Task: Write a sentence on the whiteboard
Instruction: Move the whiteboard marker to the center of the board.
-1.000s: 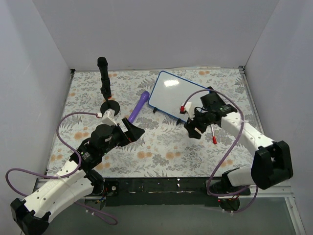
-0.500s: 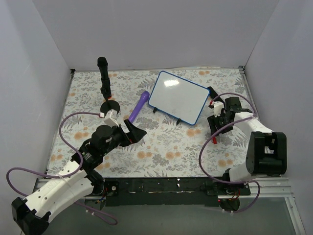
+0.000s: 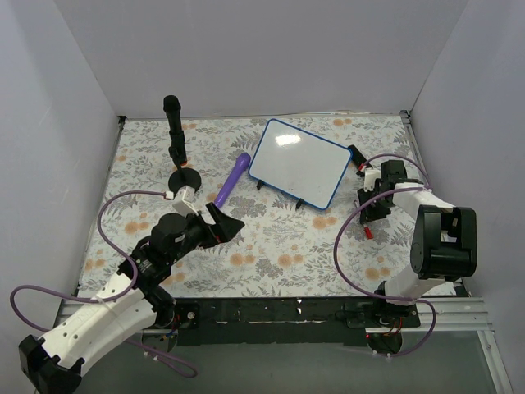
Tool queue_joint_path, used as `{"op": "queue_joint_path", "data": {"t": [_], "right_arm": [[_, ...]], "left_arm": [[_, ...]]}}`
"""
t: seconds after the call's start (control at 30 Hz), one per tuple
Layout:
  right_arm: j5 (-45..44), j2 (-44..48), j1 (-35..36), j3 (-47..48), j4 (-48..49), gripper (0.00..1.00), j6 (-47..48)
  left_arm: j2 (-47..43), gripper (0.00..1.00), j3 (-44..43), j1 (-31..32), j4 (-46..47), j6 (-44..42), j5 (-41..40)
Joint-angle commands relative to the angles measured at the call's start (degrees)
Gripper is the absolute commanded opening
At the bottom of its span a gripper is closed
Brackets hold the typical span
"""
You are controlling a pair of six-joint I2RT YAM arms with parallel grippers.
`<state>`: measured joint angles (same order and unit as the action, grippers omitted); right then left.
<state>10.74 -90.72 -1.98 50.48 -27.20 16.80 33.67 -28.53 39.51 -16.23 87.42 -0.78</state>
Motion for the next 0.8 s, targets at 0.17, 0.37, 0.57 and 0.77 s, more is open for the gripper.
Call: {"op": "queue_joint_path", "data": {"t": [0.17, 0.37, 0.57, 0.77], "right_arm": [[5.59, -0.08, 0.04, 1.37, -6.62, 0.16, 1.04], [14.03, -0.96, 0.04, 3.4, -16.03, 0.23, 4.29], [16.41, 2.73, -0.22, 6.29, -20.43, 0.4, 8.07], [19.66, 3.62, -0.31, 11.03, -27.17, 0.5, 17.87]], "left_arm": [[0.78, 0.98, 0.41, 0.04, 2.25, -0.93, 0.69], [1.4, 0.98, 0.85, 0.04, 3.31, -0.76, 2.34], [0.52, 0.98, 0.76, 0.04, 2.96, -1.2, 1.92], [0.52, 0.98, 0.67, 0.04, 2.87, -1.72, 2.01]]}}
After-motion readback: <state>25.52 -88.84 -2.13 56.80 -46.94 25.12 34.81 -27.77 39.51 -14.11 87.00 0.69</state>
